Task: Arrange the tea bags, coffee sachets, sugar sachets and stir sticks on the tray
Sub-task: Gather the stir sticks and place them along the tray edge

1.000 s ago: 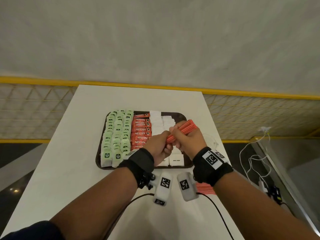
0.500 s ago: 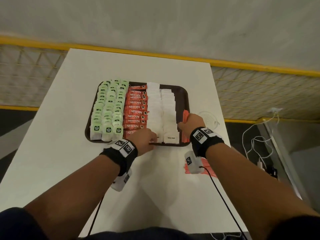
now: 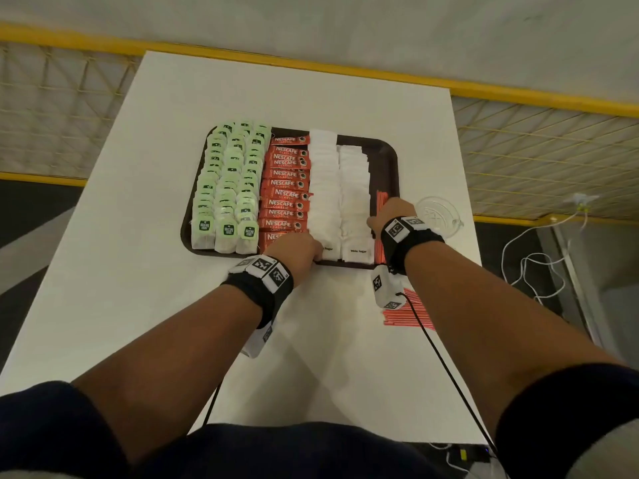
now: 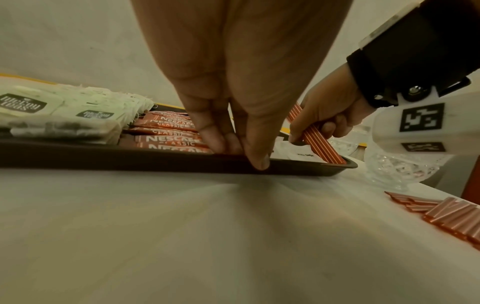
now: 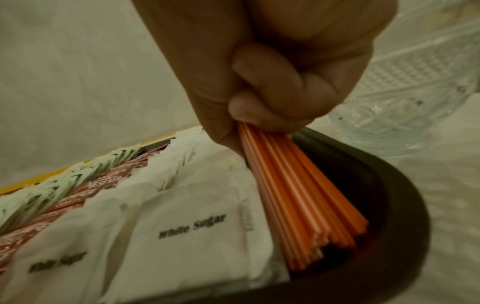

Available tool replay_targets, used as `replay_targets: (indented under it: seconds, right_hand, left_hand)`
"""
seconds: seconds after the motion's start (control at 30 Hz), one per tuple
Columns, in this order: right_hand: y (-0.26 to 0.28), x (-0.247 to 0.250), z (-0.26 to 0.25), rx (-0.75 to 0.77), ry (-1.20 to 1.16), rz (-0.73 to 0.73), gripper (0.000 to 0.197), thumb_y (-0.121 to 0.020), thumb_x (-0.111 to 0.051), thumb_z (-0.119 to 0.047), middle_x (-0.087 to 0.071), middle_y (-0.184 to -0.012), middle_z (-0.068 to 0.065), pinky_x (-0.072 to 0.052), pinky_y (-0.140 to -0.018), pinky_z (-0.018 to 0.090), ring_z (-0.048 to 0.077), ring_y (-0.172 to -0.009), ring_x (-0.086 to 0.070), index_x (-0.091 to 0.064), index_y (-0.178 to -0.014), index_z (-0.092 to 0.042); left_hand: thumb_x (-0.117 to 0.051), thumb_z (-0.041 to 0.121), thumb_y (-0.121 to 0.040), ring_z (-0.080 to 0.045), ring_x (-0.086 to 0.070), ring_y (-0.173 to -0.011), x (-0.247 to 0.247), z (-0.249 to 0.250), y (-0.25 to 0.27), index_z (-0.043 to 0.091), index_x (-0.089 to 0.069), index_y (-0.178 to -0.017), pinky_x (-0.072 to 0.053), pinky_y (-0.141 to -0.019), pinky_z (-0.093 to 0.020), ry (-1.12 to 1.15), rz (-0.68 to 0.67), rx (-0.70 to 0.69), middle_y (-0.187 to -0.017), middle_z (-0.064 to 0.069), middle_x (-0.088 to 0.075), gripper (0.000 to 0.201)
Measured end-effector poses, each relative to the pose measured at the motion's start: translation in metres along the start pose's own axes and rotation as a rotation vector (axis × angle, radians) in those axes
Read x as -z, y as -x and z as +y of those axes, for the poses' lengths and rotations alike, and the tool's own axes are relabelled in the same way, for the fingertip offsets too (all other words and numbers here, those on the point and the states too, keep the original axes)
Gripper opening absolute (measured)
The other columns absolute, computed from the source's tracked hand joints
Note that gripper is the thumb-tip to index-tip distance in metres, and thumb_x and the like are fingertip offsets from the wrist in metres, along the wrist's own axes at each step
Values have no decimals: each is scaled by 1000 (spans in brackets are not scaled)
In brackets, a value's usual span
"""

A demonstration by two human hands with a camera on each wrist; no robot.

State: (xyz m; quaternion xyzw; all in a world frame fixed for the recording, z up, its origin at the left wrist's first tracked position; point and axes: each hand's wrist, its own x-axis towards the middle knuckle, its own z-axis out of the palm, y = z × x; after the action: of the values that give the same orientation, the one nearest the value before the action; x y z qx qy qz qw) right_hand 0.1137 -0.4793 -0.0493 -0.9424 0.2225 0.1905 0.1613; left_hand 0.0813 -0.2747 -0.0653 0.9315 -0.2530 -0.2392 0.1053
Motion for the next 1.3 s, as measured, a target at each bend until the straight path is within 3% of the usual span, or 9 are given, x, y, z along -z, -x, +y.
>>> replay_targets:
  seconds: [0.23, 0.47, 0.6, 0.73, 0.87, 1.0, 1.1, 1.3]
  right_hand:
    - [-5, -4, 5, -8, 44, -57, 26, -92, -60, -20, -65, -112, 17, -44, -75, 30, 30, -96, -62, -62, -108, 2]
    - [-3, -3, 6, -3, 47, -26, 28, -97, -55, -16, -62, -122, 17, -46, -85, 30, 31, -110, -61, -57, -117, 3]
    - [5, 0, 7, -1, -14, 61, 30, -97, -53, -21, -61, -122, 16, -44, -83, 30, 31, -110, -60, -55, -118, 1]
    - [26, 7, 16, 62, -73, 132, 28, -98, -51, -28, -62, -112, 13, -41, -81, 30, 29, -105, -60, -55, -112, -4]
    - [59, 14, 39, 192, -122, 153, 25, -96, -52, -32, -64, -97, 6, -50, -82, 34, 23, -91, -62, -57, -107, -10]
    - [97, 15, 79, 313, -131, 76, 23, -93, -58, -36, -64, -95, -4, -43, -74, 25, 12, -83, -59, -61, -107, -19]
    - [118, 8, 114, 364, -107, 35, 22, -92, -60, -37, -60, -95, -8, -43, -77, 24, 7, -80, -53, -63, -108, -21]
    - [144, -9, 148, 490, -17, 0, 23, -94, -58, -29, -63, -96, 4, -45, -78, 30, 20, -88, -59, -67, -108, -14]
  left_hand:
    - [-50, 9, -96, -25, -58, -111, -3, -6, -1, 21, -66, -121, -44, -100, -31, 27, -4, -9, -124, -6, -61, 32]
    - [-52, 13, -96, -25, -59, -110, -4, -7, -1, 20, -67, -119, -45, -97, -32, 44, 14, -18, -121, -6, -64, 29]
    - [-55, 15, -96, -24, -60, -107, -4, -7, -3, 19, -68, -119, -45, -95, -30, 23, 5, -27, -118, -6, -65, 26]
    - [-59, 16, -95, -25, -61, -104, -2, -6, -4, 17, -69, -117, -46, -93, -31, -8, -11, -38, -114, -6, -66, 24]
    - [-56, 14, -95, -25, -61, -103, 2, 2, -5, 17, -68, -116, -48, -93, -33, -89, -45, -24, -116, -7, -64, 25]
    - [-52, 17, -97, -28, -57, -108, 4, 27, -4, 13, -59, -122, -48, -91, -35, -186, -21, -36, -119, -10, -57, 27]
    - [-51, 23, -96, -29, -55, -109, 1, 63, -4, 12, -57, -123, -46, -88, -35, -109, 19, -104, -117, -10, -55, 30]
    - [-58, 37, -93, -25, -54, -110, -31, 131, -5, 14, -59, -122, -46, -91, -37, -53, -40, -301, -117, -7, -55, 37]
